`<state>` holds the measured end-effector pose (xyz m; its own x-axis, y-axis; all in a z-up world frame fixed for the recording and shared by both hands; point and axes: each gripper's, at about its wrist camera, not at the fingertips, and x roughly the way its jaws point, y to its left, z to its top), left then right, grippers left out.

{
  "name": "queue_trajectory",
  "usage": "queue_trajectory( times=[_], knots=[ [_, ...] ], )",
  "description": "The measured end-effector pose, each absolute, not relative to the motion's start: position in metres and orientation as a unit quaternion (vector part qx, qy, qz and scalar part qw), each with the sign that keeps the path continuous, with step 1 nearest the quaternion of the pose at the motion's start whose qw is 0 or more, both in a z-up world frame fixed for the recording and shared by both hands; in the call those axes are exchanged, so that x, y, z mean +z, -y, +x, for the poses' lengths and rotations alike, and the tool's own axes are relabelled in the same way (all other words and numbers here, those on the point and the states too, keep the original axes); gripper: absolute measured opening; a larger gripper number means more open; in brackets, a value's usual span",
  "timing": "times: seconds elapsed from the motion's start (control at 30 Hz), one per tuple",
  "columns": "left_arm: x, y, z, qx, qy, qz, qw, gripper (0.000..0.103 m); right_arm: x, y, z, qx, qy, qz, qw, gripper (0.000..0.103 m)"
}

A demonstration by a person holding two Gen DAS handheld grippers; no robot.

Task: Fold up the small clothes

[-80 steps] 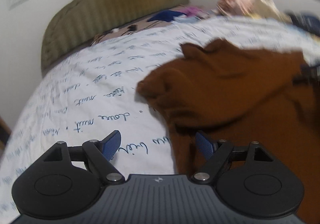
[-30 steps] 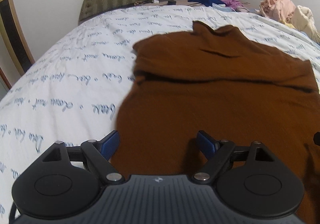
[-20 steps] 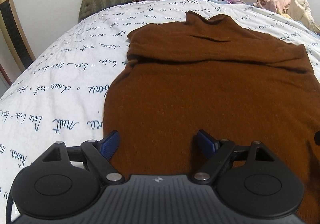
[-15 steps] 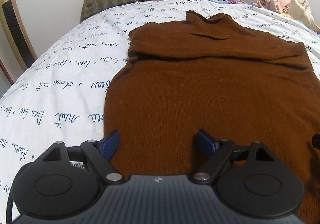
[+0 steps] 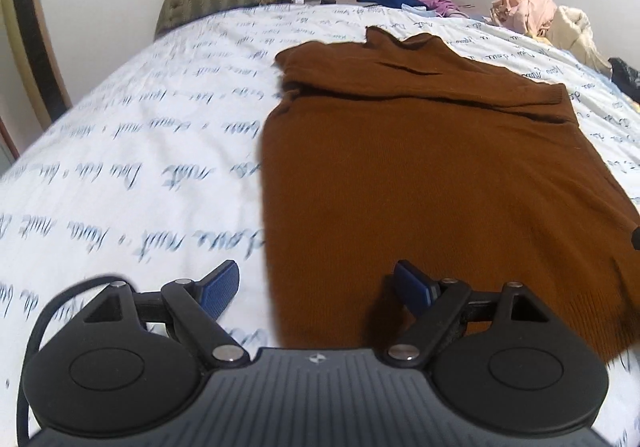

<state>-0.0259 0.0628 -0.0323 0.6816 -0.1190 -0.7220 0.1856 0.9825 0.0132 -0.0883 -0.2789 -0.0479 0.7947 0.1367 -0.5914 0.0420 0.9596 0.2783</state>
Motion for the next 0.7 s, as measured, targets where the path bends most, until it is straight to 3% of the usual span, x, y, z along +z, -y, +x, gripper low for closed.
queue_trajectory(
  times=[0.37, 0.57, 0.63, 0.67, 0.7],
  knots=[
    [-0.038, -0.093, -0.037, -0.199, -0.438, -0.045, 0.876, 0.085, -0.061, 0.308, -0.13, 0.097, -0.346, 0.248, 0.9, 0.101],
    [-0.046, -0.077, -0.042, -0.233, -0.431, -0.087, 0.868, 0.084, -0.069, 0.293, -0.123, 0.165, -0.341, 0.303, 0.875, 0.083],
    [-0.047, -0.07, -0.039, -0.236, -0.426, -0.093, 0.869, 0.082, -0.071, 0.292, -0.114, 0.161, -0.342, 0.312, 0.872, 0.06],
    [-0.047, -0.07, -0.038, -0.231, -0.425, -0.093, 0.87, 0.069, -0.073, 0.292, -0.11, 0.16, -0.344, 0.317, 0.869, 0.052],
    [-0.047, -0.069, -0.037, -0.223, -0.425, -0.092, 0.872, 0.059, -0.076, 0.293, -0.106, 0.155, -0.349, 0.323, 0.866, 0.032]
  ],
)
